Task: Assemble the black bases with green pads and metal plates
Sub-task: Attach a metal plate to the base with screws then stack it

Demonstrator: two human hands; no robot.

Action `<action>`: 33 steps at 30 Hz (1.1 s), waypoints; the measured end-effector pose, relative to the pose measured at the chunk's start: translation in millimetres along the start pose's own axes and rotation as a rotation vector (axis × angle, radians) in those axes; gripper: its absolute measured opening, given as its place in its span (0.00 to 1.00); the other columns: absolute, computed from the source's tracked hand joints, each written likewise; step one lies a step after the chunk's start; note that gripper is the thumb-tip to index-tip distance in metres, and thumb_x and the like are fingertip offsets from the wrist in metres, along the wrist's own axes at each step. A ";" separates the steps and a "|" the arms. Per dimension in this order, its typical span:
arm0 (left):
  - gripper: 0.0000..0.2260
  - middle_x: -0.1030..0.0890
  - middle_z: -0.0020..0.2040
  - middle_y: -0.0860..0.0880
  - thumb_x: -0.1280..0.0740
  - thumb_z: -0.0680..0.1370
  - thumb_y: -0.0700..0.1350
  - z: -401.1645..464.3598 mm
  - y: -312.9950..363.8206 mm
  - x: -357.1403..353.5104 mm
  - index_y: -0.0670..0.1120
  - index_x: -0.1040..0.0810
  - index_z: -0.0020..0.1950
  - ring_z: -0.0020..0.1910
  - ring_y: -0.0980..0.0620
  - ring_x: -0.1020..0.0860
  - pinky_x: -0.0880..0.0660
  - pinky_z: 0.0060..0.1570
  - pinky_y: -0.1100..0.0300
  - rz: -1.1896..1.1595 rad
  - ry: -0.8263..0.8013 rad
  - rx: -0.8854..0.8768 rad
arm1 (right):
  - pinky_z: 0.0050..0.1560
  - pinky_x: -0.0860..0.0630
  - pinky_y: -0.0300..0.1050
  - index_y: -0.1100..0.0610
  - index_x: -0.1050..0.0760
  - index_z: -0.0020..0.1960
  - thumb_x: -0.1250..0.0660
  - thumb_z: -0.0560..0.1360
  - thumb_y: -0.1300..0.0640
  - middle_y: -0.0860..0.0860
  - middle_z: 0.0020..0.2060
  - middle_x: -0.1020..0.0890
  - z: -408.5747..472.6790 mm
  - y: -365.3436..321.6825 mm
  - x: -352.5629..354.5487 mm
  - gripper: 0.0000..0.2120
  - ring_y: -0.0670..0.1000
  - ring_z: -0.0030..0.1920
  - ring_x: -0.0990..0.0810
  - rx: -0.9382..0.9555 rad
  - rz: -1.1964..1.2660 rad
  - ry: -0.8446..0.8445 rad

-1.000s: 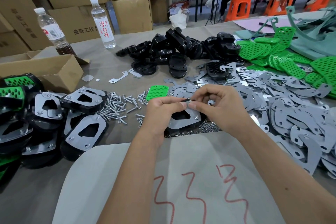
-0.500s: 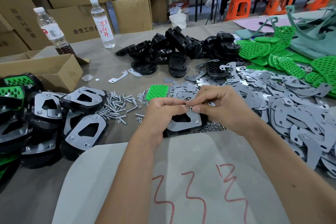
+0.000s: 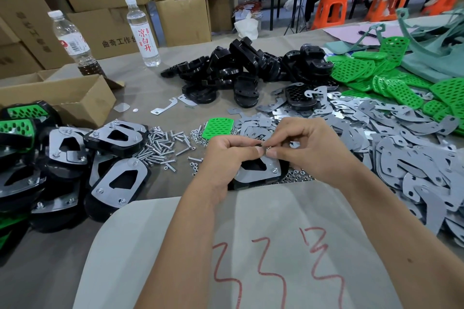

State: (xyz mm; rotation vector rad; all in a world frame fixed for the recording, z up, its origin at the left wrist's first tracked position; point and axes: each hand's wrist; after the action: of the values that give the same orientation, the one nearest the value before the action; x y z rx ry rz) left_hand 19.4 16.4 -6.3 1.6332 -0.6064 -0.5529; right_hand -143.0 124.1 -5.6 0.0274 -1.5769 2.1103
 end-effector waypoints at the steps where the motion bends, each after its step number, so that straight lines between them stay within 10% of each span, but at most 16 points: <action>1: 0.06 0.12 0.45 0.40 0.24 0.73 0.35 0.2 0.2 -0.2 0.42 0.11 0.47 0.42 0.50 0.16 0.21 0.45 0.61 0.002 0.000 0.002 | 0.31 0.26 0.42 0.52 0.12 0.43 0.21 0.71 0.66 0.55 0.39 0.19 -0.1 -0.3 0.1 0.09 0.50 0.37 0.23 -0.006 0.008 -0.008; 15: 0.05 0.13 0.43 0.39 0.23 0.71 0.36 -2.1 2.6 1.2 0.43 0.11 0.46 0.40 0.47 0.15 0.20 0.45 0.57 -0.042 -0.001 0.019 | 0.30 0.26 0.43 0.48 0.13 0.43 0.20 0.69 0.47 0.50 0.35 0.18 0.5 9.0 -1.7 0.07 0.53 0.28 0.23 0.019 -0.047 0.065; 21: 0.05 0.13 0.42 0.38 0.24 0.73 0.35 -2.2 3.6 0.5 0.43 0.11 0.44 0.38 0.47 0.15 0.20 0.44 0.57 -0.056 0.015 0.028 | 0.26 0.23 0.50 0.49 0.13 0.44 0.20 0.72 0.57 0.51 0.36 0.19 1.6 11.5 -2.8 0.05 0.64 0.30 0.23 0.040 -0.042 0.088; 33: 0.05 0.13 0.41 0.40 0.26 0.73 0.33 -1.9 4.5 -1.3 0.39 0.12 0.47 0.38 0.47 0.16 0.20 0.39 0.60 -0.102 0.072 0.034 | 0.40 0.26 0.42 0.49 0.12 0.46 0.21 0.74 0.55 0.50 0.37 0.18 -0.2 6.6 -6.8 0.02 0.52 0.36 0.23 0.043 -0.034 0.074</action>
State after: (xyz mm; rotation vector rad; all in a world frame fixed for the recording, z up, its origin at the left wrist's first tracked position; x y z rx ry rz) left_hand 19.3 18.1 -1.5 1.7160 -0.4841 -0.5578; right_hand -139.7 120.4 -13.6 -0.0093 -1.4786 2.0947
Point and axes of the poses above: each hand's wrist, its own z-axis towards the middle knuckle, its own x-axis out of the back of the hand, y = z × x
